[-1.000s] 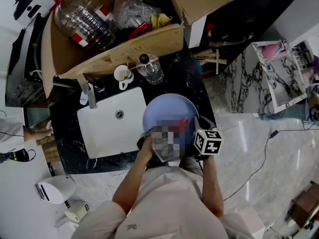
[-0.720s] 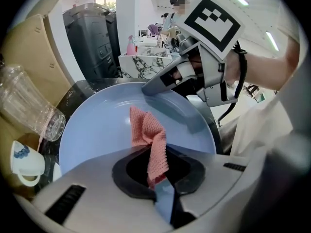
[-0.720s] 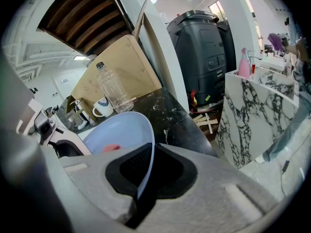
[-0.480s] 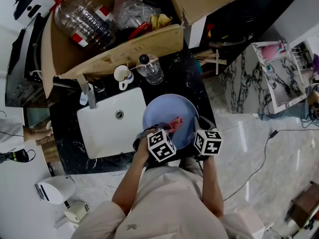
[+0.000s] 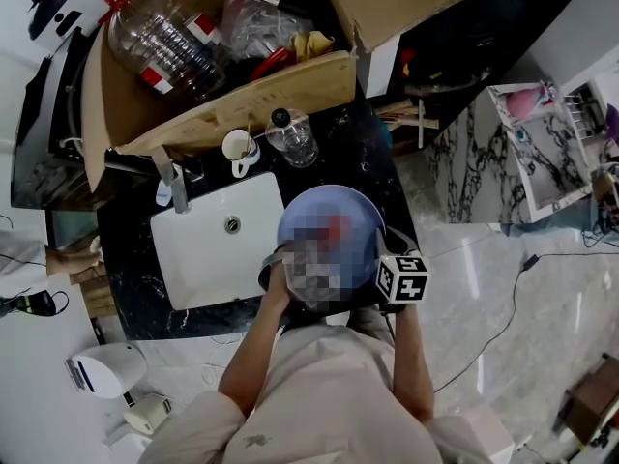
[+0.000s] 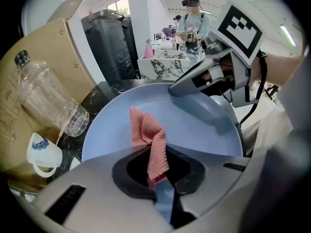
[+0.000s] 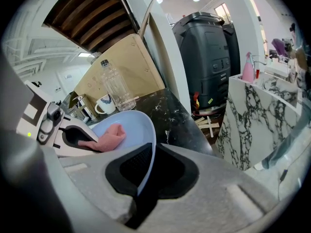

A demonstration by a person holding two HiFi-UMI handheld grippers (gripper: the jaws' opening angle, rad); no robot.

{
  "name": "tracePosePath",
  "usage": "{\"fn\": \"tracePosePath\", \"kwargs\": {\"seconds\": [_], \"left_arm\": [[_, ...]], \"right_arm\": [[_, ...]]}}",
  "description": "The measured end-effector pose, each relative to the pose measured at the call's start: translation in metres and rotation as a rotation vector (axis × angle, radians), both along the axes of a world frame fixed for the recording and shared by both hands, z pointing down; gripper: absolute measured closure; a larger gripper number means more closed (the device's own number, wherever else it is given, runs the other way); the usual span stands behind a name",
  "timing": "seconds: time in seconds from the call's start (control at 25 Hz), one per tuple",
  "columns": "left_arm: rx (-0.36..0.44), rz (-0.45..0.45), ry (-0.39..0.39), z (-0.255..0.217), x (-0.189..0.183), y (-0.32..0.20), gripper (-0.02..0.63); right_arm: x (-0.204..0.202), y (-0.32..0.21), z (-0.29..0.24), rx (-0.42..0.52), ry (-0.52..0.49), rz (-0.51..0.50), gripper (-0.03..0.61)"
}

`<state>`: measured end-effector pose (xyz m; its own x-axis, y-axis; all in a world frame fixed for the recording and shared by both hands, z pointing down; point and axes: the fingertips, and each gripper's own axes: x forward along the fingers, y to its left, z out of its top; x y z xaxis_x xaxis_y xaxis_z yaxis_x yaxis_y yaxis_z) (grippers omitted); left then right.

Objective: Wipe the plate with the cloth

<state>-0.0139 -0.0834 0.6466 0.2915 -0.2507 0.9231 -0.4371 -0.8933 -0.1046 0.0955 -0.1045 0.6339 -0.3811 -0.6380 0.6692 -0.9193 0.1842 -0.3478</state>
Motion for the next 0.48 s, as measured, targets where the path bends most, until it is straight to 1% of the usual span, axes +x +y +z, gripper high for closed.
{"fn": "tracePosePath", "kwargs": {"seconds": [0.28,0.36,0.48], "left_arm": [[0.073,-0.034,0.009,-0.001,0.007,-0.016,0.581],[0.098,-0.037,0.017,-0.001,0.009,-0.019,0.581],[0.129,-0.057,0.047,-0.002,0.012,-0.024,0.581]], "right_arm": [[-0.003,0.004,-0.005,0.083,0.111,-0.126,0.54],[-0.003,0.006,-0.008,0.106,0.144,-0.144,0.534],[0.0,0.007,-0.02,0.167,0.181,-0.15,0.532]]}}
